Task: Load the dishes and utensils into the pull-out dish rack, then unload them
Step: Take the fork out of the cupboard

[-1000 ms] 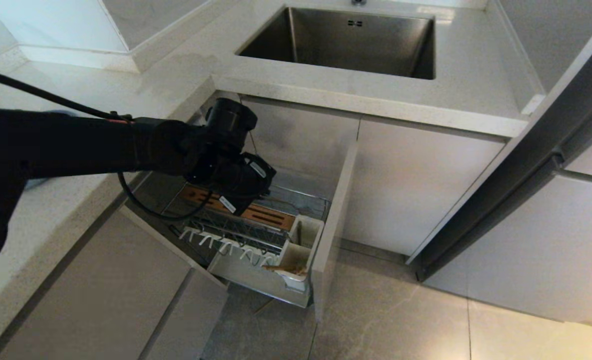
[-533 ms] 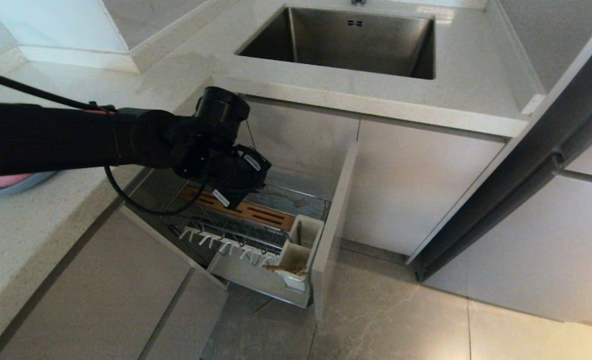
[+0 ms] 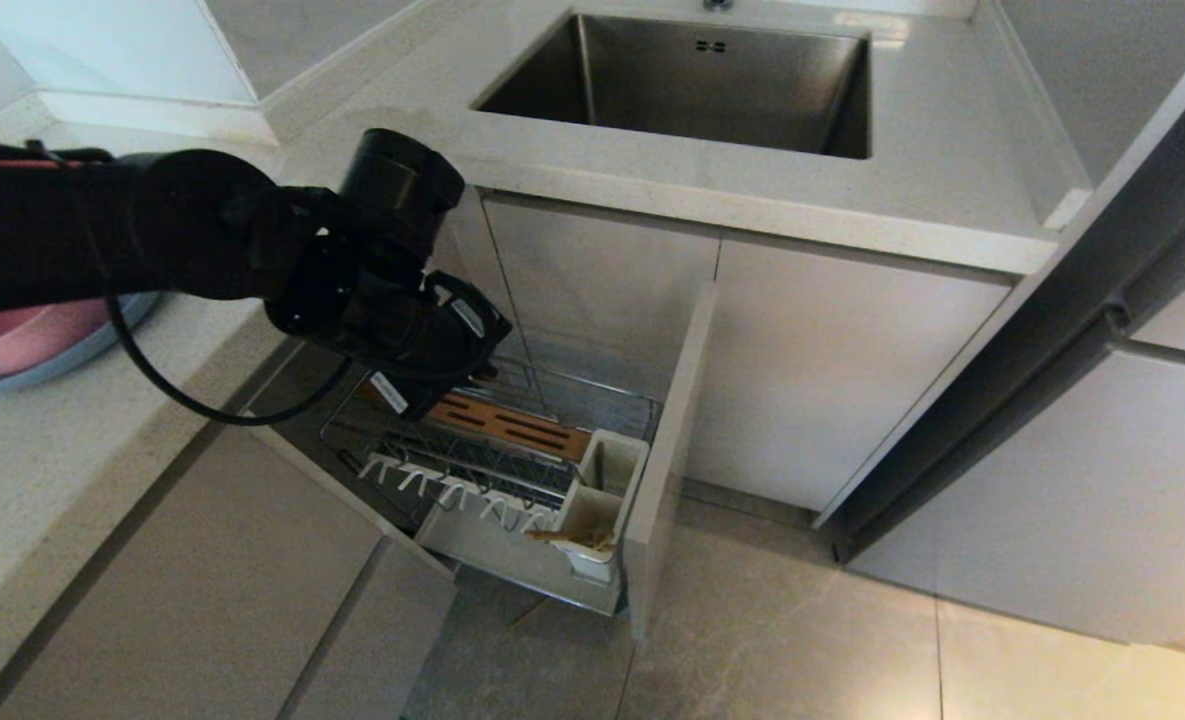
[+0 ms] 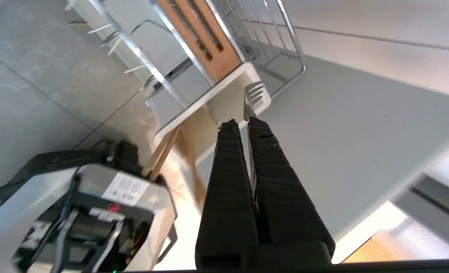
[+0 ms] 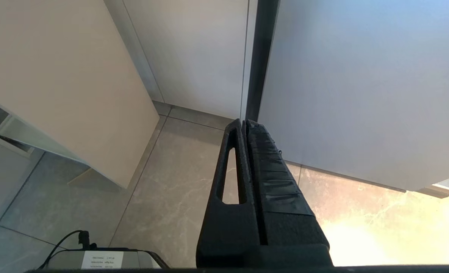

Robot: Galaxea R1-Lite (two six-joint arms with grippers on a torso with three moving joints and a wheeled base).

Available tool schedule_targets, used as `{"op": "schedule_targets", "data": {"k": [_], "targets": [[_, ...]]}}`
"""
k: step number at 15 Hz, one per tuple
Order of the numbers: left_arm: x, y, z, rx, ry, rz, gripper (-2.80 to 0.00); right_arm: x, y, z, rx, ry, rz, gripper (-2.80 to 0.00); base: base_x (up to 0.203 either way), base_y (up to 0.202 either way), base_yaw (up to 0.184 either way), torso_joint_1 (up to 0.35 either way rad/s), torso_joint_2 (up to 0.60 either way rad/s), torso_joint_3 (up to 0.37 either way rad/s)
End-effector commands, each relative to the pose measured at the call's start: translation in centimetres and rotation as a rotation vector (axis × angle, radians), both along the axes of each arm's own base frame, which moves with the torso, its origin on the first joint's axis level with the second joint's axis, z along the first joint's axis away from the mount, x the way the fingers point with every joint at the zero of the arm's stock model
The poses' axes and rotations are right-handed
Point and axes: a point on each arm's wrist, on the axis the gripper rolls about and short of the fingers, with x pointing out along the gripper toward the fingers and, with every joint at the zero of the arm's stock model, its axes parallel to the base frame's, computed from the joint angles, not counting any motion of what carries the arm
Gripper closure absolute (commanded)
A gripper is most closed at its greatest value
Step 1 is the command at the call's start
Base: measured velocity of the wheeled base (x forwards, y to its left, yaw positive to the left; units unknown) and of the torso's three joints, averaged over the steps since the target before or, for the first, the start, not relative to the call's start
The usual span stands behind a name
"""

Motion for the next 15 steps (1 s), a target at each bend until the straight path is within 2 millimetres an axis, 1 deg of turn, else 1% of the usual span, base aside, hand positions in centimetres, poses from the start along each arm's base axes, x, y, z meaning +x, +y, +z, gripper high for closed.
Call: {"op": "schedule_targets", "data": {"k": [1,4,7,11,13,15], "targets": [[-2.2,1.1,2.3,-0.020,-0.042,0.007,0.00,0.1,0.0,-0.2,0.000,0.007,0.001,0.00,0.000,0.000,0.000,0.000,0.00,0.000],[-5.4,2.9,5.5,0.008,-0.148,0.014,0.00,0.1,0.0,-0.2,0.000,0.007,0.001,0.00,0.000,0.000,0.000,0.000,0.00,0.000],[-9.2,4.6,8.7,0.019,-0.278,0.058,0.00,0.1,0.0,-0.2,0.000,0.008,0.000,0.00,0.000,0.000,0.000,0.000,0.00,0.000],[-14.0,7.2,12.3,0.044,-0.444,0.087,0.00,0.1,0.0,-0.2,0.000,0.007,0.001,0.00,0.000,0.000,0.000,0.000,0.00,0.000],[-16.2,8.8,13.7,0.076,-0.521,0.122,0.00,0.1,0.0,-0.2,0.000,0.007,0.001,0.00,0.000,0.000,0.000,0.000,0.00,0.000],[-17.2,10.6,14.8,0.139,-0.577,0.207,0.00,0.1,0.0,-0.2,0.000,0.007,0.000,0.00,0.000,0.000,0.000,0.000,0.00,0.000]]}}
